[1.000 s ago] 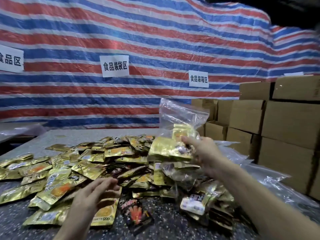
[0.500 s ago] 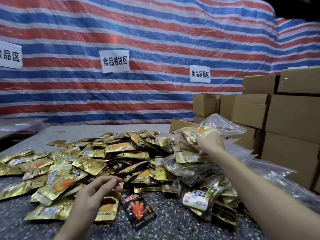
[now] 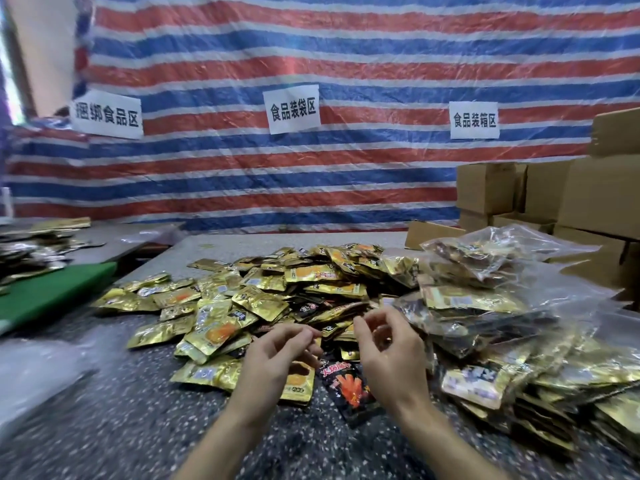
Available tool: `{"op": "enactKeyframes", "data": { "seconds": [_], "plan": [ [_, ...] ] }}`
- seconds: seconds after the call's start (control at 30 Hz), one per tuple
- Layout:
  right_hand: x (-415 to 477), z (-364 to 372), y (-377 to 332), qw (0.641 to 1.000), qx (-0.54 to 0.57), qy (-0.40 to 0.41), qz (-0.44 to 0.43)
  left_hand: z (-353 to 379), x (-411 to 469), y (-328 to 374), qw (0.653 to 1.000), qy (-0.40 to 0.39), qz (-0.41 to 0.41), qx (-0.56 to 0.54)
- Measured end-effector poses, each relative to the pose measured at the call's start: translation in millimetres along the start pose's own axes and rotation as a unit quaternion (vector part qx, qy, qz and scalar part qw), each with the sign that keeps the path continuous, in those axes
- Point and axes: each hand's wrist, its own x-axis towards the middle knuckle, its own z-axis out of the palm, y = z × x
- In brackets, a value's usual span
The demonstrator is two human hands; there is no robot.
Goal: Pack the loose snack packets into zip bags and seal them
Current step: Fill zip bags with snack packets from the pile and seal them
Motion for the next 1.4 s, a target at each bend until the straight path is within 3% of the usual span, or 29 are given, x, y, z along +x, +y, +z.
{"op": "enactKeyframes", "data": {
  "seconds": [0.23,0.33,0.4,0.47,0.57,0.63,0.67,0.73,0.93,1.07,1.17,1.27,1.33,1.4],
  "plan": [
    [-13.2,2.8,19.8,0.99,0.018,-0.14,0.018,-29.1,-8.1,26.9,0.977,0.032,0.104,0.185],
    [-10.8,0.8,24.8,0.98,-0.039,-0.195,0.015,-64.2,-16.8,35.8,0.928,0.054,0.106,0.352],
    [-10.3,1.5,24.2,0.969,-0.081,-0.234,0.006,-98.8,-21.4,39.1,0.861,0.093,0.062,0.496],
    [-9.6,2.6,24.5,0.957,-0.11,-0.267,0.005,-138.5,-24.4,40.4,0.758,0.145,-0.011,0.636],
    [-9.3,1.7,24.2,0.921,-0.174,-0.348,-0.004,-193.9,-29.4,36.1,0.611,0.186,-0.143,0.756],
    [-10.8,1.2,21.4,0.893,-0.215,-0.395,-0.004,-222.1,-34.9,28.0,0.556,0.185,-0.221,0.779],
    [-11.2,1.0,20.9,0.887,-0.222,-0.405,-0.001,-232.3,-38.7,24.6,0.549,0.187,-0.246,0.776],
    [-11.6,0.6,20.2,0.889,-0.217,-0.404,0.007,-247.4,-45.3,19.9,0.559,0.213,-0.255,0.759],
    [-12.1,0.1,17.0,0.891,-0.216,-0.399,0.007,-254.9,-44.8,24.0,0.595,0.326,-0.178,0.713],
    [-13.2,0.9,18.7,0.904,-0.196,-0.38,0.012,-234.7,-30.4,34.5,0.644,0.394,-0.054,0.653],
    [-12.4,0.9,17.1,0.939,-0.137,-0.317,-0.001,-195.9,-23.8,48.0,0.69,0.369,0.048,0.621],
    [-8.6,-0.7,11.9,0.969,0.04,-0.236,0.056,-139.9,-24.3,58.3,0.765,0.303,0.161,0.545],
    [-4.2,-4.9,10.2,0.958,0.162,-0.201,0.125,-99.8,-24.7,58.5,0.814,0.235,0.225,0.481],
    [2.3,-11.2,10.6,0.934,0.242,-0.192,0.179,-60.1,-24.9,51.0,0.836,0.168,0.277,0.444]
  ]
}}
